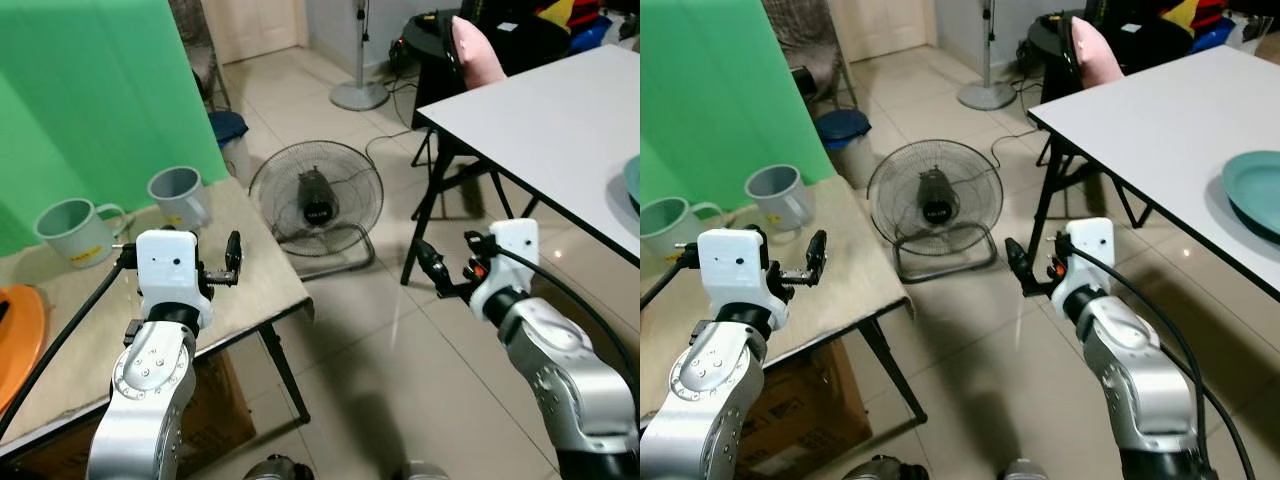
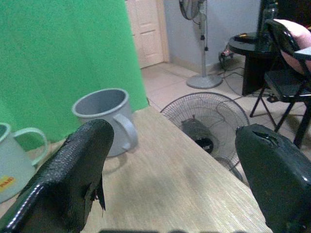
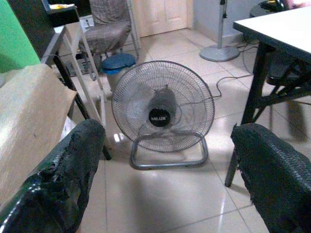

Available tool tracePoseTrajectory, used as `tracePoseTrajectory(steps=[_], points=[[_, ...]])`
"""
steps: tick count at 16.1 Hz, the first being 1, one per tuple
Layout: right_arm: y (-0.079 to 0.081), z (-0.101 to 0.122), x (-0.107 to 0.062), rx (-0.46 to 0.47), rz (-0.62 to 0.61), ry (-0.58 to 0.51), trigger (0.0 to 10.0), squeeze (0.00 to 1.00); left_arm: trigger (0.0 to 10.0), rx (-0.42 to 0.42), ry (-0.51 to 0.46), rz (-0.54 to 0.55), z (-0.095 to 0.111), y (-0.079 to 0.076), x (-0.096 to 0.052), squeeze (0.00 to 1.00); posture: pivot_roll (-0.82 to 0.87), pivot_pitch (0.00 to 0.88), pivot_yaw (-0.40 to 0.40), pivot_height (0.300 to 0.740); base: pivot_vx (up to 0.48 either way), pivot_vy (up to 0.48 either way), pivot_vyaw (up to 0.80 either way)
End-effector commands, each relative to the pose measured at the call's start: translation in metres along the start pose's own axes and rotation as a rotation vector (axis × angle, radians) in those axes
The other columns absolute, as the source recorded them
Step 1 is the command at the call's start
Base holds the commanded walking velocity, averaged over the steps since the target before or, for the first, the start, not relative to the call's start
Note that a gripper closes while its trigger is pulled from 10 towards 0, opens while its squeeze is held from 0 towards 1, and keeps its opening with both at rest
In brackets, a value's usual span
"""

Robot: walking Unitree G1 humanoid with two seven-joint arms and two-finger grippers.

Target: Setting the table

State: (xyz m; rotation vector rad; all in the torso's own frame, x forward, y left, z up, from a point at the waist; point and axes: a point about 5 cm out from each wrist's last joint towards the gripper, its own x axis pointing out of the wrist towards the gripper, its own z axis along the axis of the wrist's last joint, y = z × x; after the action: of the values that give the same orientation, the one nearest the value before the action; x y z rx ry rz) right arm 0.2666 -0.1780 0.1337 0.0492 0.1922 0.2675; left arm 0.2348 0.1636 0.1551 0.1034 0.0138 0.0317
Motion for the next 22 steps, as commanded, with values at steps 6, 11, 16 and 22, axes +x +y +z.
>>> tracePoseTrajectory(steps=[6, 11, 16, 22], points=[[0.006, -0.004, -0.002, 0.020, 0.038, 0.032, 10.0, 0.00, 10.0, 0.056, 0.005, 0.083, -0.007, 0.012, -0.012, 0.00, -0.14, 0.056, 0.048, 0.740, 0.000, 0.000, 0.00], [0.014, -0.007, 0.005, 0.012, 0.104, 0.053, 10.0, 0.00, 10.0, 0.053, 0.003, 0.168, -0.007, 0.022, -0.024, 0.00, -0.09, 0.034, -0.007, 0.740, 0.000, 0.000, 0.00], [0.022, -0.013, 0.014, 0.025, 0.150, 0.065, 10.0, 0.00, 10.0, 0.073, -0.005, 0.172, -0.003, 0.024, -0.029, 0.00, -0.05, 0.044, -0.042, 0.740, 0.000, 0.000, 0.00], [0.020, -0.018, 0.008, 0.044, 0.126, 0.038, 10.0, 0.00, 10.0, 0.070, -0.051, 0.091, -0.006, 0.024, -0.009, 0.00, -0.09, 0.007, 0.087, 0.740, 0.000, 0.000, 0.80]])
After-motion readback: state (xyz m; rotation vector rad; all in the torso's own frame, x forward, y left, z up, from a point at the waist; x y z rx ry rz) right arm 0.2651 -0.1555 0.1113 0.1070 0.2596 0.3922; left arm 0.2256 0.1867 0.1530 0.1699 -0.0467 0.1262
